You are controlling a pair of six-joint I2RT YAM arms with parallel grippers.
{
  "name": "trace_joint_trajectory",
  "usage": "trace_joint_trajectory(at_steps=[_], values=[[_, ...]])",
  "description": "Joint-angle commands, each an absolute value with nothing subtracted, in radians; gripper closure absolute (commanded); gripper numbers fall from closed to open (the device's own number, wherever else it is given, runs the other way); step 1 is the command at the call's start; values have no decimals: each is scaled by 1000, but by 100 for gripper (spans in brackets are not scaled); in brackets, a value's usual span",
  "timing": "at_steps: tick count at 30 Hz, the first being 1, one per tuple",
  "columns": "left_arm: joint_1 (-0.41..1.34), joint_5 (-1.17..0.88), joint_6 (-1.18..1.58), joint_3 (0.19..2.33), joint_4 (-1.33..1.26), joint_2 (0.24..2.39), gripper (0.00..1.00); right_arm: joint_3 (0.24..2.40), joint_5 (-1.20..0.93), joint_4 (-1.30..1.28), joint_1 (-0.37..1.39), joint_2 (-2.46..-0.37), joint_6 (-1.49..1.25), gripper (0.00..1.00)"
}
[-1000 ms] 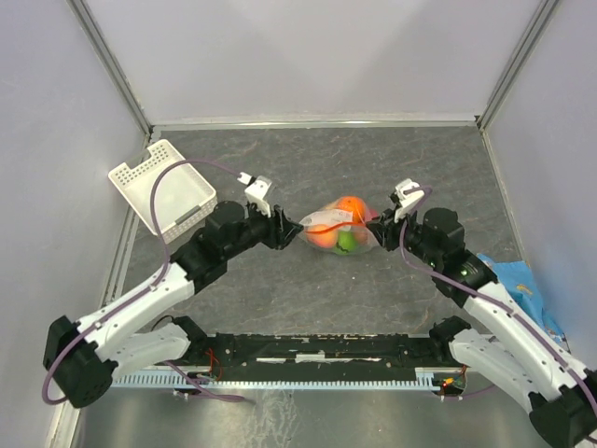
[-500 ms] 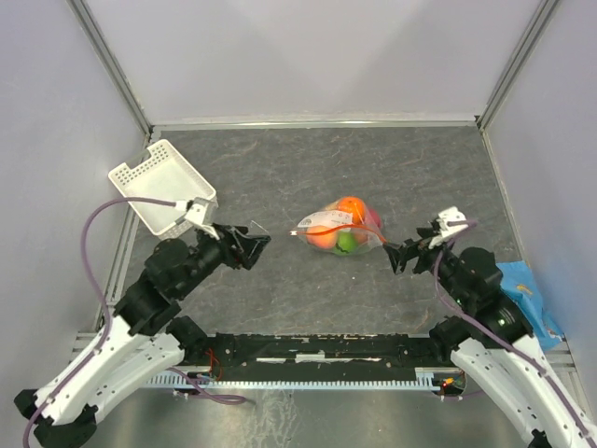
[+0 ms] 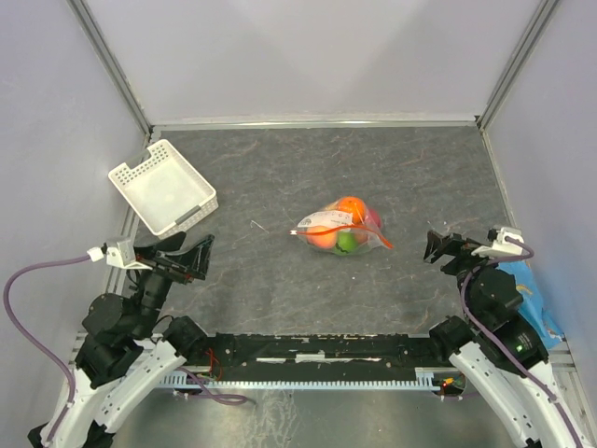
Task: Place the food in the zip-top bag and seal the zipper
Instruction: Reset both arms
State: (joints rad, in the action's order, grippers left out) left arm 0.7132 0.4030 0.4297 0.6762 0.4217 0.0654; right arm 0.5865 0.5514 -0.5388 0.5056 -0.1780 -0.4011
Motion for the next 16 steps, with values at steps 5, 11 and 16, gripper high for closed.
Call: trace_joint_trajectory(at_steps=[5,11,16], values=[[697,538,397,670,438,38,1,547,609,-488,505,-120,-444,1],[690,526,403,661,445,45,0,531,611,-447,505,-150,-436,1],[682,515,396,662,441,60,0,531,578,-401,505,-167,-408,1]])
